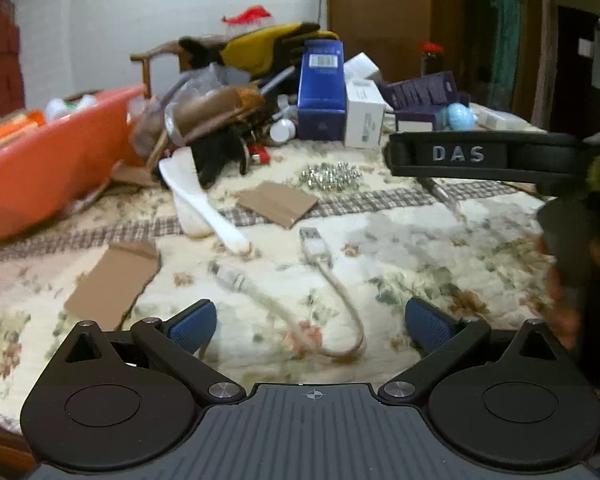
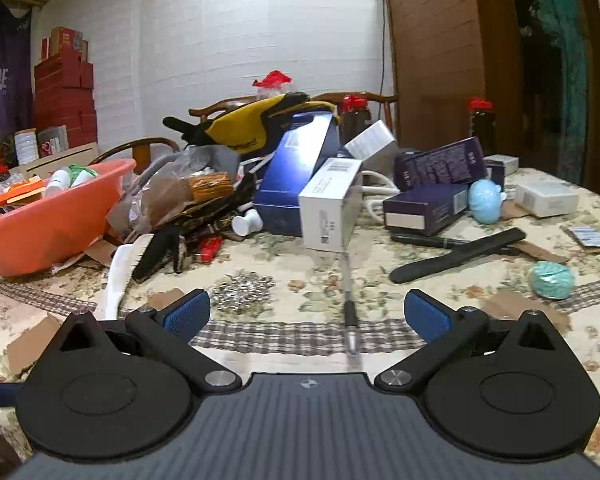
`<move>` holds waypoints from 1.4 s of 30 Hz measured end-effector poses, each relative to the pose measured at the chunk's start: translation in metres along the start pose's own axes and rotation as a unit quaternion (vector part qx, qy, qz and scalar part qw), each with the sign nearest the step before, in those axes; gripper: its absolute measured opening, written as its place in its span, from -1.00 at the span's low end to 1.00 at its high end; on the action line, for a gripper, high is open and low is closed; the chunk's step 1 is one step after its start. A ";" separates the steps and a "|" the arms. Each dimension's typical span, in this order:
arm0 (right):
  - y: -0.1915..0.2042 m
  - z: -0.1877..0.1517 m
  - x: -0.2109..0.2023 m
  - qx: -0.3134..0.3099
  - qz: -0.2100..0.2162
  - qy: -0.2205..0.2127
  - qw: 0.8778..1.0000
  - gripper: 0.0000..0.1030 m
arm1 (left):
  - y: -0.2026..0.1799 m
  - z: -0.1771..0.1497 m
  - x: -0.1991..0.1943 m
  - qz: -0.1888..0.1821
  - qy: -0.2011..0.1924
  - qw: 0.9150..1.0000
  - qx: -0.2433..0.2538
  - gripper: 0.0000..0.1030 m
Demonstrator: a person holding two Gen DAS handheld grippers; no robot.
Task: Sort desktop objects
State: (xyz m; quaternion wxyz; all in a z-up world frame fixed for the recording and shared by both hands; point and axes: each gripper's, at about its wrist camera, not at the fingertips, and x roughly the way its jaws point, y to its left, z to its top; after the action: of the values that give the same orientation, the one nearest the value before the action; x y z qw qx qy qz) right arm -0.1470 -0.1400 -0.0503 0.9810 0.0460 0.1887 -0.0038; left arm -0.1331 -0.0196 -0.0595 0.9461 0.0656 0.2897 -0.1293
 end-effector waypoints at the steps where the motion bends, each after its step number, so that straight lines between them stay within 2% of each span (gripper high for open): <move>1: -0.002 0.000 -0.002 -0.002 -0.004 -0.003 1.000 1.00 | -0.004 0.001 0.003 0.004 -0.006 1.000 0.006 1.00; 3: -0.007 0.001 -0.007 -0.003 -0.014 -0.010 1.000 1.00 | -0.004 0.004 0.009 0.005 -0.009 1.000 -0.001 0.99; 5: -0.016 0.002 -0.010 0.005 -0.022 -0.018 1.000 1.00 | -0.004 0.004 0.013 0.007 -0.019 1.000 0.000 0.82; 8: -0.028 0.005 -0.012 0.026 -0.032 -0.022 0.999 1.00 | -0.001 0.005 0.011 -0.003 -0.036 0.999 0.007 0.28; 9: -0.033 0.005 -0.011 0.035 -0.034 -0.022 0.999 1.00 | 0.000 0.006 0.010 0.000 -0.041 0.999 0.012 -0.01; 10: -0.037 0.005 -0.010 0.045 -0.038 -0.018 0.998 1.00 | 0.002 0.007 0.010 -0.004 -0.044 0.999 0.018 -0.21; 11: -0.040 0.005 -0.007 0.057 -0.039 -0.008 0.998 1.00 | 0.003 0.009 0.012 -0.002 -0.043 0.999 0.019 -0.56; 12: -0.043 0.005 -0.003 0.067 -0.035 0.003 0.997 1.00 | 0.005 0.011 0.014 0.006 -0.042 0.999 0.022 -0.73; 15: -0.046 0.004 0.004 0.085 -0.022 0.024 0.996 0.99 | 0.014 0.012 0.017 0.023 -0.045 0.998 0.023 -0.80; 19: -0.031 0.001 0.009 0.044 -0.038 0.024 0.998 0.99 | 0.031 0.017 0.022 0.049 -0.048 0.997 0.019 -0.82; 23: -0.021 0.004 0.012 0.030 -0.033 0.018 0.999 0.99 | 0.052 0.028 0.026 0.078 -0.069 0.994 0.022 -0.82; 31: -0.006 0.012 0.020 0.020 -0.026 0.009 0.999 0.99 | 0.091 0.054 0.039 0.096 -0.087 0.992 0.000 -0.82; 39: 0.020 0.026 0.030 -0.017 0.003 -0.003 1.000 0.99 | 0.102 0.058 0.030 0.104 -0.105 0.989 -0.002 -0.81; 42: 0.024 0.027 0.039 -0.025 0.016 0.029 0.999 0.99 | 0.109 0.053 0.026 0.108 -0.106 0.988 -0.009 -0.79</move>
State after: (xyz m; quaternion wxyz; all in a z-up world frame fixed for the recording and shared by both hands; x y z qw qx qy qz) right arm -0.1002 -0.1177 -0.0374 0.9759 0.0247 0.2158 0.0183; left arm -0.0532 0.0689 -0.0249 0.9804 0.0740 0.1800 -0.0303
